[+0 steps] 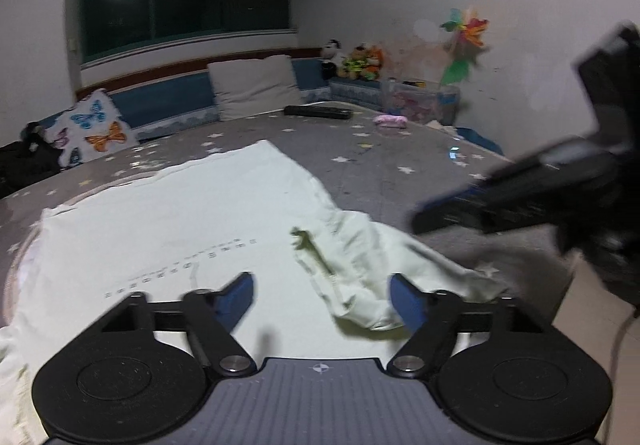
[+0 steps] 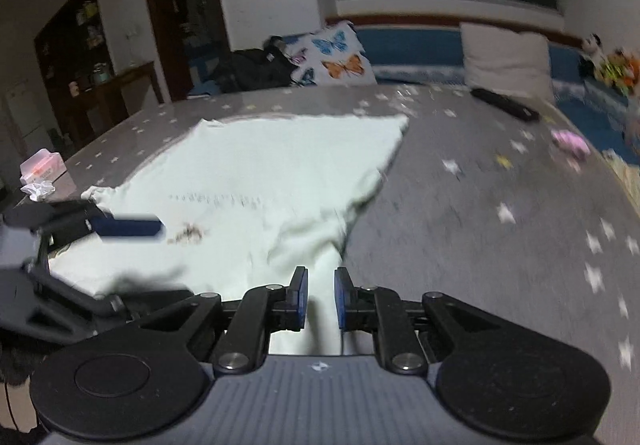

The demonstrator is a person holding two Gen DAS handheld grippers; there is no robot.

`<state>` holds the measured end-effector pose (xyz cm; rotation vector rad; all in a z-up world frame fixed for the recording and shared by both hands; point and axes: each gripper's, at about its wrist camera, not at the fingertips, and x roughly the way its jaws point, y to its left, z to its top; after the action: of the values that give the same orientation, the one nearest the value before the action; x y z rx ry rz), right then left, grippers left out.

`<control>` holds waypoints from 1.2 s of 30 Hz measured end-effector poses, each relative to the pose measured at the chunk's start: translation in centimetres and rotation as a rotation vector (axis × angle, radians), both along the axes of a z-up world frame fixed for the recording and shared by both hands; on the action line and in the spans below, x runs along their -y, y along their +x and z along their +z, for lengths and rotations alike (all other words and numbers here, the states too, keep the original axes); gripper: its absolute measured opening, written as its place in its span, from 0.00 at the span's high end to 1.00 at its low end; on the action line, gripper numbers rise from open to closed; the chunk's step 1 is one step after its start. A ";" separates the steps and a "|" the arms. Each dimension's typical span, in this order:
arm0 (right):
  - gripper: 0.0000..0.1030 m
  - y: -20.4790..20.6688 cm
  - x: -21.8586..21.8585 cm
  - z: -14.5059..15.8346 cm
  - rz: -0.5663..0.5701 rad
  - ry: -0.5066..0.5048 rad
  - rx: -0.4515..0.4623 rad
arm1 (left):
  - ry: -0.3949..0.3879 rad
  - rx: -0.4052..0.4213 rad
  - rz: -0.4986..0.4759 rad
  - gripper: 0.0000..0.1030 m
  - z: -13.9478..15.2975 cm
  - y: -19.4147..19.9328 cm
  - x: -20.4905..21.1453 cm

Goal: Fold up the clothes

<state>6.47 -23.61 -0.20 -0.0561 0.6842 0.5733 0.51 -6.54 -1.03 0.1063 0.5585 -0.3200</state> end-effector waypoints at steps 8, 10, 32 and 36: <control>0.87 4.3 -3.5 -1.7 0.047 -0.038 -0.010 | 0.005 -0.050 -0.072 0.74 -1.7 1.0 0.8; 0.88 4.9 -4.0 -2.3 0.053 -0.056 -0.018 | 0.009 -0.062 -0.074 0.74 -2.2 1.2 0.6; 0.86 1.8 -4.4 -0.8 0.140 -0.138 0.020 | -0.005 -0.037 0.041 0.60 -0.7 0.0 -2.3; 0.77 -1.6 -4.1 -1.2 0.178 -0.180 0.040 | -0.018 -0.023 0.096 0.49 -0.1 -0.4 -3.7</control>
<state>4.83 -19.56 -1.40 -0.2982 0.6949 0.6787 0.14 -2.87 -1.15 0.0582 0.5814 -0.2334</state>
